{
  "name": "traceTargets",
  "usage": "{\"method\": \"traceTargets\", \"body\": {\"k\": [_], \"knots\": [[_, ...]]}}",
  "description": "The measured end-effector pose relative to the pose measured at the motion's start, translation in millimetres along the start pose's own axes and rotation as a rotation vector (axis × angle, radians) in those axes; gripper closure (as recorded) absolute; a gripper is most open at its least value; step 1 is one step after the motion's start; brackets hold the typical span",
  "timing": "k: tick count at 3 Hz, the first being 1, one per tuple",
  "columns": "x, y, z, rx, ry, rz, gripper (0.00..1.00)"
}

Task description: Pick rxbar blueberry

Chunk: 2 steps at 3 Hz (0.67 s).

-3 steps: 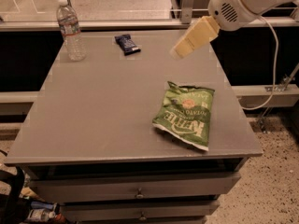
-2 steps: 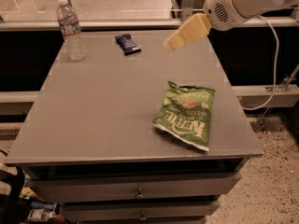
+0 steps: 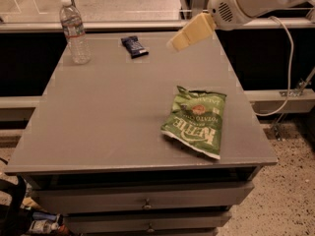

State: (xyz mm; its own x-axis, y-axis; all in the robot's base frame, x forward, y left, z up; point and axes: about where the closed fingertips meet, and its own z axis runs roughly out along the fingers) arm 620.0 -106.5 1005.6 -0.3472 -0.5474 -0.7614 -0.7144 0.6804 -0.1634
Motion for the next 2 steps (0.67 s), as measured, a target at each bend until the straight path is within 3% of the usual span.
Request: {"method": "traceTargets", "body": {"k": [2], "knots": [[-23,-31,103,-0.084,-0.024,0.063,0.0]]}}
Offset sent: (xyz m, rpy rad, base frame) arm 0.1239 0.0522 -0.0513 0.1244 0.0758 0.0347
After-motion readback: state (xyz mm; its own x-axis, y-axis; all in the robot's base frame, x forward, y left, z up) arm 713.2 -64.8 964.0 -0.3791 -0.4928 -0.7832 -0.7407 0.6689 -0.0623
